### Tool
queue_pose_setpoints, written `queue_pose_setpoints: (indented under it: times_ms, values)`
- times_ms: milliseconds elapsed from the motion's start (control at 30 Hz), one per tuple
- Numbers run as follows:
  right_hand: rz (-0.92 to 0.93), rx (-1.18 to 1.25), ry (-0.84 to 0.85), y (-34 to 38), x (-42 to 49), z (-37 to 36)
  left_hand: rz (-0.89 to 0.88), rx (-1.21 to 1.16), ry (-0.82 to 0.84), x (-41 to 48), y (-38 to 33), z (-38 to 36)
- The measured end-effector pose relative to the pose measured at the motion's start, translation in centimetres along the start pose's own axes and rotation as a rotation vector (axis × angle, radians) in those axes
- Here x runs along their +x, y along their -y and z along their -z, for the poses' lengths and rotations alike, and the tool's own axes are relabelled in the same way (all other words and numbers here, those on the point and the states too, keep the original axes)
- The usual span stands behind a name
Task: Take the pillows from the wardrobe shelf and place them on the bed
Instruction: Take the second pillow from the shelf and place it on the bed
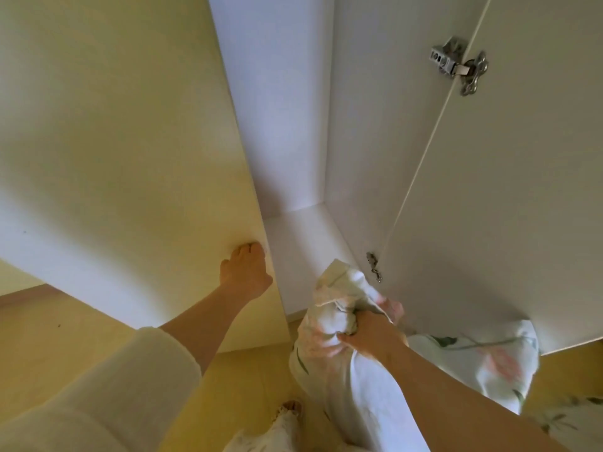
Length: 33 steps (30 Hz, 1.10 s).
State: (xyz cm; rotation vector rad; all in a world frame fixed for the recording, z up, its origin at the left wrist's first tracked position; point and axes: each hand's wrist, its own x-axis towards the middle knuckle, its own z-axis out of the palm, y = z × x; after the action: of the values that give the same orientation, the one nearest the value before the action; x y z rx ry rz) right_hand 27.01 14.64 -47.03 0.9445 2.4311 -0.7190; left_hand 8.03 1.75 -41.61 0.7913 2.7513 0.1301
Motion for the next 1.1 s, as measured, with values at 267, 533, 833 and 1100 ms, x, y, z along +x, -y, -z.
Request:
queue_pose_setpoints:
  times_ms: [267, 533, 833, 1100]
  values:
    - [-0.014, 0.0, -0.014, 1.1, 1.7, 0.6, -0.042, -0.029, 0.001, 2.5, 0.5, 0.6]
    - [-0.173, 0.196, -0.075, -1.3, -1.2, 0.7, -0.373, -0.099, 0.042, 1.5, -5.6, -0.1]
    - [-0.487, 0.522, -0.341, -9.0, -10.8, -0.7, -0.749, -0.186, 0.204, -4.4, -19.6, -2.8]
    - [-0.7, 0.698, -0.492, -15.4, -18.2, -3.2, -1.171, -0.083, 0.122, -12.4, -27.8, -4.5]
